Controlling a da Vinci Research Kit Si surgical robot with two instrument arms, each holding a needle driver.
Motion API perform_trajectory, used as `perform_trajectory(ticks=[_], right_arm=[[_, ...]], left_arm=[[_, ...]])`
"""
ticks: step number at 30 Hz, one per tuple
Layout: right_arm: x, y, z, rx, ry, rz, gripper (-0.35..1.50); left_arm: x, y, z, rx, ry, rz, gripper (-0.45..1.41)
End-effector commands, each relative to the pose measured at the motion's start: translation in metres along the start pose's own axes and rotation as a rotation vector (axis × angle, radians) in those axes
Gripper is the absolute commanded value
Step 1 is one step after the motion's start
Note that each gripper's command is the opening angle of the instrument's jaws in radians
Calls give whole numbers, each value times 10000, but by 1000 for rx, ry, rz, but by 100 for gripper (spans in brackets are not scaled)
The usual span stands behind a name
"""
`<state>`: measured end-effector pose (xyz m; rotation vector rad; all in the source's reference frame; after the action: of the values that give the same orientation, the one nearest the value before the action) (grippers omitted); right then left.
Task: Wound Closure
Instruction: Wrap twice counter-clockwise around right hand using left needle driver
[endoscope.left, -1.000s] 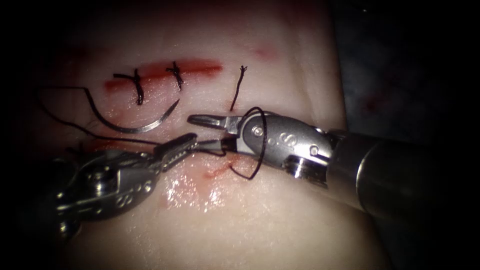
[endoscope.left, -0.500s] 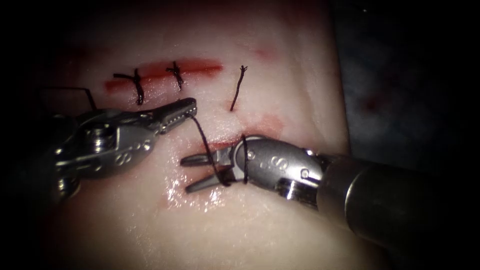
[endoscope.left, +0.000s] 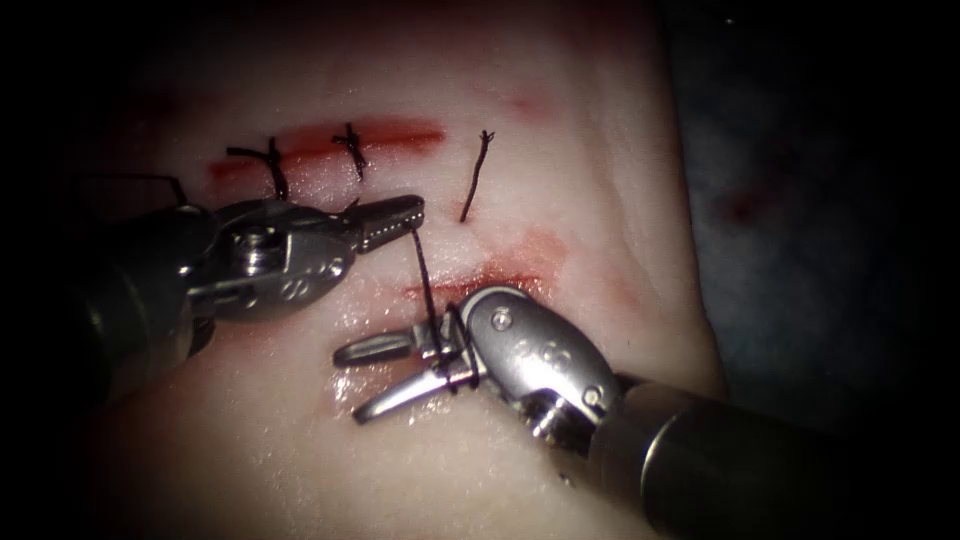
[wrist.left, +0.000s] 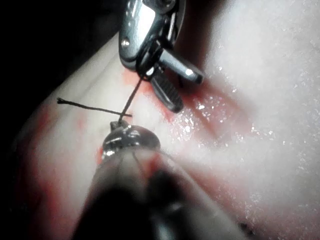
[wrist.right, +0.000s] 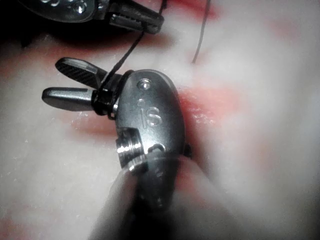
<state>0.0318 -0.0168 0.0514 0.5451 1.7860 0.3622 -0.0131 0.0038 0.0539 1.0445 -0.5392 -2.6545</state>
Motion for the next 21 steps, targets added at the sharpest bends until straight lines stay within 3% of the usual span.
perform_trajectory(ticks=[1,5,11,21], right_arm=[[-4,1,5,-10,46,8,39],[2,5,-7,-108,148,18,37],[5,16,-31,-244,229,10,29],[12,30,-47,-470,194,-51,22]], left_arm=[[-4,1,10,1,0,-5,-45],[-16,16,17,-10,1,-18,-45],[-18,42,23,-12,5,-37,-45],[1,58,23,-3,10,-95,-45]])
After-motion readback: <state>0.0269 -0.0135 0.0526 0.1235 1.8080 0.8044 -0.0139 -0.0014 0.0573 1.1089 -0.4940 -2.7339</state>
